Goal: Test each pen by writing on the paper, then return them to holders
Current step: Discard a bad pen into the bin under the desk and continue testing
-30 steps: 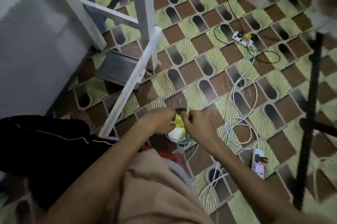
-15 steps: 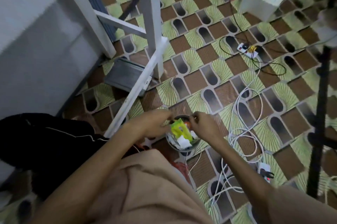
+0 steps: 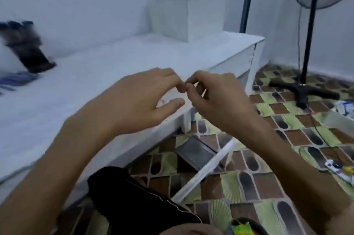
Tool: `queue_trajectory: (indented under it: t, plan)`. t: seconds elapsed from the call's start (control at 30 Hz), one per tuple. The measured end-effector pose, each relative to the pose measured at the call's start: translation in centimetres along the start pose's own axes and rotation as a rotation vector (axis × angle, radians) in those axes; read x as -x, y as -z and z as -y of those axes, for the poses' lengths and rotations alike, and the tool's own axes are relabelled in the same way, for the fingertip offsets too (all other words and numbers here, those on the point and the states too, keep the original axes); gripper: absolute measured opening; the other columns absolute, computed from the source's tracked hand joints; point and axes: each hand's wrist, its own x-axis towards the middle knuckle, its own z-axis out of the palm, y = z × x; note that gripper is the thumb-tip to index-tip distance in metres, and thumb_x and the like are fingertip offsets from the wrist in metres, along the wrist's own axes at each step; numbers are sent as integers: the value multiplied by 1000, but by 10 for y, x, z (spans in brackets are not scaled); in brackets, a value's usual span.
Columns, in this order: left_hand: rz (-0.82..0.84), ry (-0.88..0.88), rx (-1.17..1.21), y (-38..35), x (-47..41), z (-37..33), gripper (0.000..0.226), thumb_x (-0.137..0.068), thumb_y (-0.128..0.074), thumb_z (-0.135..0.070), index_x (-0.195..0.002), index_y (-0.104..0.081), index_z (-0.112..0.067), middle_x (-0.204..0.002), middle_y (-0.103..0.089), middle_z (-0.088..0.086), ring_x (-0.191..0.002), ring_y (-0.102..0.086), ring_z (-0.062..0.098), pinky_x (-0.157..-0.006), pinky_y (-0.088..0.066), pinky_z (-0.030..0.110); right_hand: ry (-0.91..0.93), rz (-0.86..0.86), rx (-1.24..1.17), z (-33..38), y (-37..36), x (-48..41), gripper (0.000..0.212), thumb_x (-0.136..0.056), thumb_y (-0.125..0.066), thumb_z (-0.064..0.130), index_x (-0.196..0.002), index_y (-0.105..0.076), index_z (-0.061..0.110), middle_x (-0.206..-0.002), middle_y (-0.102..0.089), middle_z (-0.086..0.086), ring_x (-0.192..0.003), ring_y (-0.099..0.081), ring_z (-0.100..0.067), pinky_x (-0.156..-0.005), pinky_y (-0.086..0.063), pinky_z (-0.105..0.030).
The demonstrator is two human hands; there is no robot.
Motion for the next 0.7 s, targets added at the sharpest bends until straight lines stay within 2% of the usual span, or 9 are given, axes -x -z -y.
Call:
queue_trajectory:
  t: [0.13, 0.23, 0.37, 0.43, 0.5, 0.6, 0.7]
  plan:
    - [-70, 207, -104, 52, 69, 54, 49, -94, -29, -68, -127, -55, -43, -132, -56, -25, -115, -54, -2, -95, -50, 33, 258, 150, -35, 77, -21, -50, 20, -101, -52, 42, -105, -67, 30, -70, -70, 11, -60, -60, -6, -61, -51, -30]
    - [-67, 363, -103, 76, 127, 93, 44, -95, -32, -72, -126, -53, -49, -130, -54, -32, -118, -55, -4, -99, -50, 33, 423, 275, -69, 130, -55, -80, 19, -100, -51, 45, -102, -66, 34, -74, -71, 13, -58, -56, 0, -58, -47, -25]
    - [-13, 623, -116, 98, 213, 145, 42, -91, -38, -72, -125, -53, -53, -129, -54, -34, -115, -55, -5, -93, -48, 24, 673, 387, -114, 191, -121, -122, 14, -98, -56, 38, -96, -67, 29, -75, -71, 11, -56, -50, 0, -59, -44, -29]
    - [43, 728, -89, 105, 249, 173, 43, -89, -38, -74, -124, -54, -54, -127, -56, -32, -111, -57, -4, -94, -50, 28, 783, 428, -108, 218, -153, -141, 14, -98, -58, 34, -96, -68, 25, -78, -71, 10, -56, -46, 2, -60, -39, -26]
    - [45, 793, -43, 110, 279, 202, 40, -91, -40, -76, -120, -56, -54, -123, -59, -31, -110, -59, -1, -96, -52, 35, 878, 463, -123, 247, -185, -161, 14, -97, -58, 31, -95, -69, 22, -80, -72, 9, -57, -48, 1, -62, -42, -26]
    - [-1, 833, -5, 112, 308, 233, 42, -94, -43, -72, -122, -61, -47, -124, -62, -29, -117, -59, -1, -102, -51, 38, 1028, 465, -114, 288, -230, -188, 13, -96, -57, 26, -97, -67, 19, -91, -70, 5, -76, -58, -11, -72, -52, -35]
    - [-66, 815, -31, 95, 332, 248, 34, -100, -50, -59, -126, -60, -39, -133, -58, -27, -127, -55, 1, -108, -47, 37, 1110, 455, -36, 323, -272, -210, 19, -100, -53, 25, -111, -66, 18, -112, -63, 0, -103, -59, -22, -76, -51, -36]
